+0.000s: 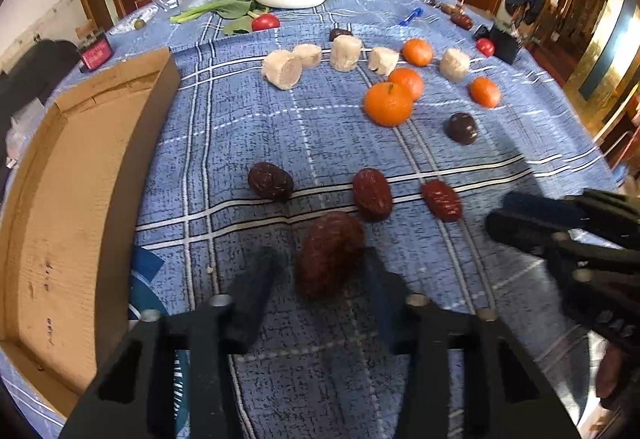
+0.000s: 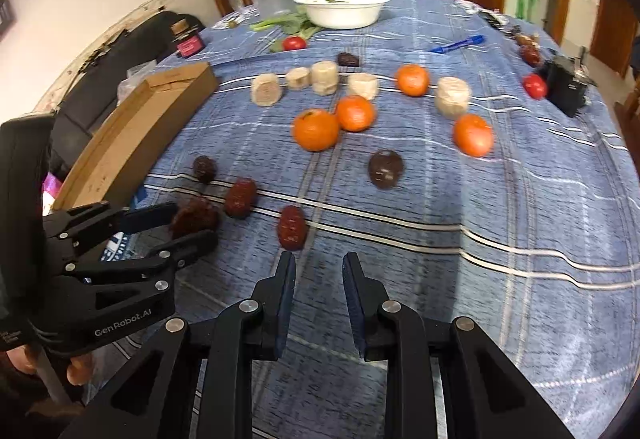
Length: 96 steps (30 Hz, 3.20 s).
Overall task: Organize fruits
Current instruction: 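Grasp a large red date with the left tool while the right tool grasps another red date, then carry both dates over the cardboard tray and open both tools to drop them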
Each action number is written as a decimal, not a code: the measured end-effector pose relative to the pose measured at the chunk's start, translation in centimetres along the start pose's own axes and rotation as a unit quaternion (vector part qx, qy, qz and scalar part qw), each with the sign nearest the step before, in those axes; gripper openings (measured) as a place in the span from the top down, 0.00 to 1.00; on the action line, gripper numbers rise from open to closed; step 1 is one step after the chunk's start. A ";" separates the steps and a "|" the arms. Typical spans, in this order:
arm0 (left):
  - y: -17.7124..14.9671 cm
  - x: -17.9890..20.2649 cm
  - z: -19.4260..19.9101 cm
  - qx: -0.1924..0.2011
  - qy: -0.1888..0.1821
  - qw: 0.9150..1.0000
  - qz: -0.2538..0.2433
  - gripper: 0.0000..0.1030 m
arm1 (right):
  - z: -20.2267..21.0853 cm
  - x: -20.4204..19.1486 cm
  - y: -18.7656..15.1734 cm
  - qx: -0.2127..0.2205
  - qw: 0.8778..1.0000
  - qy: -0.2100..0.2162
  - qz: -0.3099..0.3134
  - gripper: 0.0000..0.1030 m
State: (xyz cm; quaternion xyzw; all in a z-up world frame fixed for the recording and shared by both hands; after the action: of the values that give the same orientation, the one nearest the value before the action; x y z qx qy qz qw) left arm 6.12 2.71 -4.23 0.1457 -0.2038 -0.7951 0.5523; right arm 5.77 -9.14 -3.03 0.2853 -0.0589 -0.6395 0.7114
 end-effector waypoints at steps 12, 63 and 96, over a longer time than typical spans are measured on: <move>0.2 -0.5 -0.4 -0.003 -0.036 0.999 0.007 0.65 | -3.7 -2.8 1.6 -0.018 0.999 -0.011 0.035 0.75; -2.0 -5.9 8.7 0.061 -0.028 0.995 0.075 0.74 | 3.0 -3.3 -0.7 0.045 0.997 -0.040 0.042 0.79; -10.0 -25.5 7.9 0.017 0.071 0.982 0.174 0.74 | -8.4 -28.9 0.2 -0.038 0.977 0.067 0.197 0.78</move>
State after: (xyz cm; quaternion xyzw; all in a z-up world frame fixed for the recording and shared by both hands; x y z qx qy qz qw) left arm 3.16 30.95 -2.03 0.1738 -0.1998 -0.6708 0.6928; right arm 4.65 20.93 -1.76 0.2833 -0.0416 -0.4681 0.8360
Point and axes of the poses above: each gripper's, at about its wrist camera, not at the fingertips, and z roughly against the way its jaws point, x to its right, y to its top, the point moved 7 cm from there along -z, roughly the way its jaws point, and after that the axes turned 7 degrees about -z, right-handed, at the moved point
